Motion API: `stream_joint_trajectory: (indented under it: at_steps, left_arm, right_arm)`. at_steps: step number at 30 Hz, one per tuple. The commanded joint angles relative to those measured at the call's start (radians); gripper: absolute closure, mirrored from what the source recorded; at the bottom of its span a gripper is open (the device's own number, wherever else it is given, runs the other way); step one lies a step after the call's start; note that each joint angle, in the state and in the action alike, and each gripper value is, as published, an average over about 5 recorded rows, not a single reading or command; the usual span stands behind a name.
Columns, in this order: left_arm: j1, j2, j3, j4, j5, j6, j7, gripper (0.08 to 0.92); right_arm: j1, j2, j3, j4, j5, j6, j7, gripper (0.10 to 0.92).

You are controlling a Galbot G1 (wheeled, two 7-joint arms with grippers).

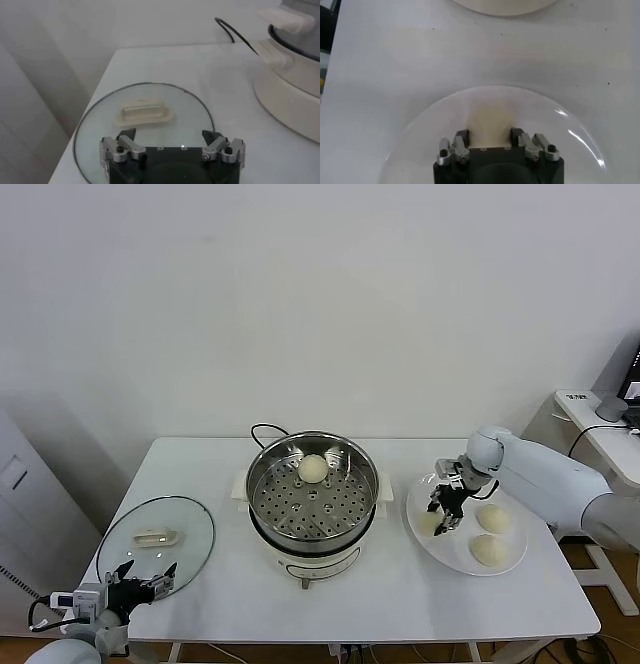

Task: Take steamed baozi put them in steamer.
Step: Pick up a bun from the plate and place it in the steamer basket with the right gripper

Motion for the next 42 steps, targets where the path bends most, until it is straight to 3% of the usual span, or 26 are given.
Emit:
stream_joint_trajectory:
  at_steps: [1,12,24,42]
  left_arm:
    - [-0.002,-0.001,-0.001,-0.003,0.002,0.002,-0.002,0.177]
    - [-0.009,-0.007,0.009,-0.007,0.018,0.003,-0.003,0.177]
    - [-0.014,-0.004,0.019,-0.009,0.025,0.003,-0.002,0.177]
    - [-0.017,-0.007,0.022,-0.007,0.03,0.002,-0.002,0.177]
  right_arm:
    - [0.251,-0.052,-0.168,0.146,0.161,-0.043,-0.024,0.533]
    - [0.663,-0.036,-0.383,0.347,0.487,-0.203,-0.037,0.534]
    - [0.69,0.077,-0.371,0.446,0.741,-0.356,0.128,0.533]
    - [0.438,0.327,-0.291,0.417,0.752,-0.43,0.408,0.533]
